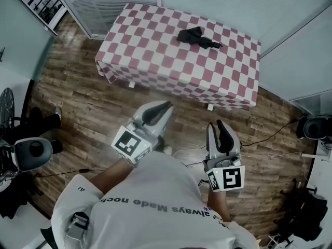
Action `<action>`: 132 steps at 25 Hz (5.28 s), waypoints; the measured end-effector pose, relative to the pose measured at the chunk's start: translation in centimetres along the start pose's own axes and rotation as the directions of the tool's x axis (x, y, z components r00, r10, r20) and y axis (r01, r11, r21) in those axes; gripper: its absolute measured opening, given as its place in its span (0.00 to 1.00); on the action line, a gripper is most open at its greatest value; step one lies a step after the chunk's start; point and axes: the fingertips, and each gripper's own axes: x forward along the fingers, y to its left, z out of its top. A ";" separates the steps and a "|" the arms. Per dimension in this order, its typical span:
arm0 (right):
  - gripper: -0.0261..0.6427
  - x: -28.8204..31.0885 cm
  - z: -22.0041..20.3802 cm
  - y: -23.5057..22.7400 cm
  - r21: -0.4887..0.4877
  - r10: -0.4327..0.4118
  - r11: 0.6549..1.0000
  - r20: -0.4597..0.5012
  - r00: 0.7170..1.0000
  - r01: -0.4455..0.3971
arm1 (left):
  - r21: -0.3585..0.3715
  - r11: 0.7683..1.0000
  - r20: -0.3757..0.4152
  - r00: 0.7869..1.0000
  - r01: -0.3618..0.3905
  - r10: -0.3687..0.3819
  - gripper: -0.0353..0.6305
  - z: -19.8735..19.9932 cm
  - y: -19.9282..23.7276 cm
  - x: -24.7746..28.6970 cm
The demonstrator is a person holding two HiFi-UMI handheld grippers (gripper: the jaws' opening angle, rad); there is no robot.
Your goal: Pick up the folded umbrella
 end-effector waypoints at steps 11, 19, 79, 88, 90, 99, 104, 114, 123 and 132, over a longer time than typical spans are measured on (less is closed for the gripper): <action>0.17 10.0 2.4 -1.5 -0.028 0.001 1.000 0.003 1.000 -0.001 | 0.015 0.999 0.013 0.999 0.032 -0.032 0.10 2.5 8.7 4.1; 0.17 15.0 2.8 -1.7 -0.025 -0.021 0.999 -0.013 1.000 0.020 | -0.008 0.999 0.002 0.999 0.045 -0.045 0.10 2.6 13.8 5.4; 0.17 29.6 2.7 -31.6 0.011 0.033 0.999 -0.023 0.999 -0.033 | -0.046 0.999 -0.009 1.000 -0.009 0.009 0.09 3.0 21.4 37.2; 0.17 32.5 3.2 -33.0 0.008 0.035 0.999 -0.019 0.999 -0.035 | -0.032 0.999 -0.010 1.000 -0.020 0.020 0.09 3.3 24.0 39.1; 0.17 33.5 3.5 -32.9 0.004 0.027 1.000 -0.014 1.000 -0.027 | -0.029 0.999 -0.008 1.000 -0.016 0.016 0.09 3.7 25.1 39.3; 0.17 37.7 6.4 -32.1 -0.011 0.002 1.000 0.022 1.000 -0.001 | 0.003 1.000 0.020 1.000 0.016 -0.016 0.09 6.7 29.2 40.1; 0.17 39.1 6.9 -32.2 -0.008 -0.008 1.000 0.033 0.999 0.008 | 0.002 1.000 0.032 0.999 0.024 -0.024 0.09 7.3 30.5 40.4; 0.19 40.7 4.6 -32.5 -0.041 0.000 0.999 -0.020 1.000 -0.001 | -0.024 0.999 0.002 1.000 0.023 -0.023 0.09 5.6 31.5 40.3; 0.25 44.6 -2.7 -32.4 -0.177 0.066 0.978 -0.249 0.966 -0.112 | -0.033 0.999 -0.009 1.000 0.016 -0.016 0.09 5.0 32.1 39.7; 0.29 49.0 -13.4 -33.9 -0.315 0.049 0.925 -0.449 0.892 -0.210 | -0.035 0.999 -0.012 1.000 0.003 -0.003 0.09 4.9 32.6 39.1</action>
